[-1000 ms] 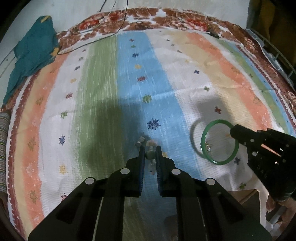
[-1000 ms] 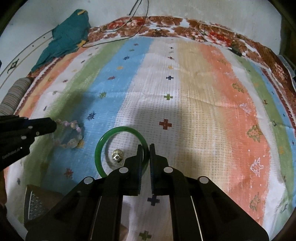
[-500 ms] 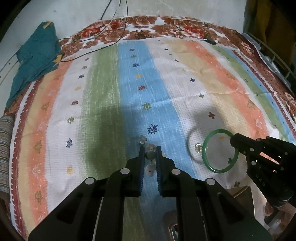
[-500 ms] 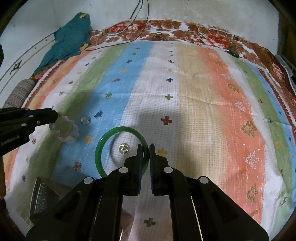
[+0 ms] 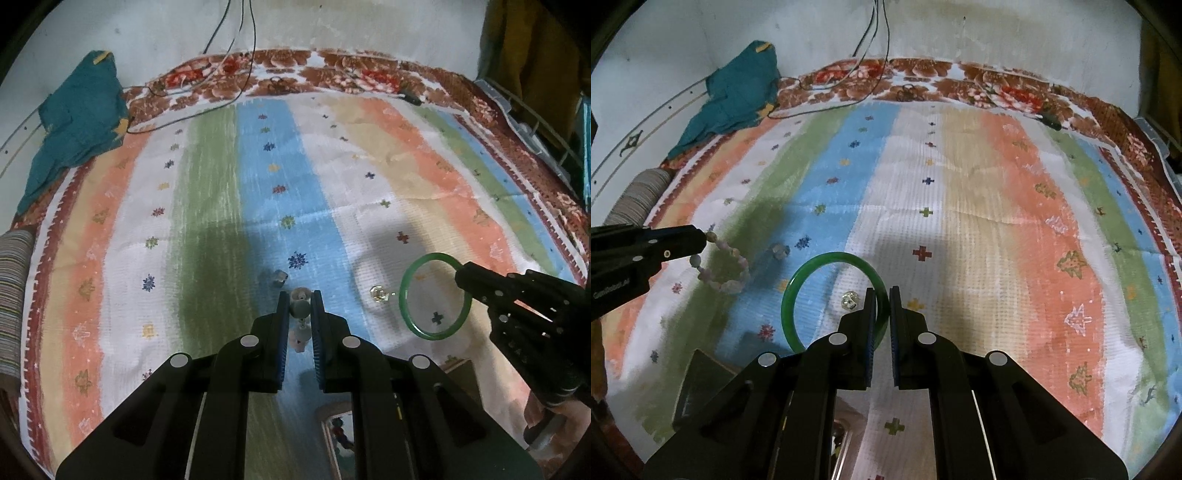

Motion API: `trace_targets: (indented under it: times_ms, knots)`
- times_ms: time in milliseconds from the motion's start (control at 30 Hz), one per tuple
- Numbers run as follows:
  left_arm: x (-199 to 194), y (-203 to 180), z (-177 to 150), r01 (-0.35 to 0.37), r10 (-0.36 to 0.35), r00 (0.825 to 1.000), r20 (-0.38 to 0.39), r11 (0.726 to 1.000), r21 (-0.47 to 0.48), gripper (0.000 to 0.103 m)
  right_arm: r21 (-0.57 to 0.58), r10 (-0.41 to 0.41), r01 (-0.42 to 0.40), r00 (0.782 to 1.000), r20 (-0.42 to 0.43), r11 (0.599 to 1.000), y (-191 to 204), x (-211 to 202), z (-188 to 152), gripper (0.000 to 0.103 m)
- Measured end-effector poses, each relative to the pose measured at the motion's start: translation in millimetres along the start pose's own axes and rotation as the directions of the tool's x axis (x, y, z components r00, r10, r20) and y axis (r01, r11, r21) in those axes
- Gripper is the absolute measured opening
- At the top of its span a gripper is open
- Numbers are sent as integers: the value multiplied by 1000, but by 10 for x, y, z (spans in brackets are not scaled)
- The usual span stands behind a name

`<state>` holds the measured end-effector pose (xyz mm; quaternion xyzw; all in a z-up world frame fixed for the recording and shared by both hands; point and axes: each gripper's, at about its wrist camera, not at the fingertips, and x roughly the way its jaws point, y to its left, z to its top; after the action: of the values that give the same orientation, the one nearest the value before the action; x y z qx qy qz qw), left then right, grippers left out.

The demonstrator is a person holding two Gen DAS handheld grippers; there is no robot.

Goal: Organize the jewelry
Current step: 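Lift the jade bangle and pink bracelet and carry both over the silver tin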

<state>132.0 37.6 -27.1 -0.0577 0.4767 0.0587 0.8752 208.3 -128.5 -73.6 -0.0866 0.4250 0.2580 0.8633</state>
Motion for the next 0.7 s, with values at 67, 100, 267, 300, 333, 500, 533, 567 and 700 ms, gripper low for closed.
trace_targets:
  times_ms: [67,100,267,300,333,500,533,567,700]
  knots:
    - [-87,-19,-16,8,-8,1000,16,1000,0,11,2,5,-5,1000,9,1000,9,-67,-16,8]
    - [-111,-30,-19,11,-11,1000,21,1000,0,11,0,7,-7,1000,13,1000,16,-94,-23,8]
    - [-194,-91,-84,21,-22,999,32,1000,12,11,-1,13,-13,1000,28,1000,43,-230,-67,8]
    - [-198,-97,-98,19,-19,999,31,1000,14,11,-1,13,-13,999,30,1000,45,-251,-81,8]
    - [-203,-107,-112,17,-17,999,29,1000,18,11,-2,12,-12,999,31,1000,49,-269,-95,8]
    - [-313,-133,-139,28,-29,998,47,999,20,11,-1,12,-12,999,38,1000,59,-350,-152,8]
    - [-342,-139,-144,33,-34,998,52,999,20,11,-1,13,-13,999,39,1000,65,-371,-167,8]
    - [-384,-149,-151,38,-39,997,60,999,20,11,-2,14,-13,999,40,1000,67,-386,-177,8]
    - [-498,-195,-200,52,-54,995,80,998,30,11,-4,15,-15,999,43,1000,85,-429,-217,8]
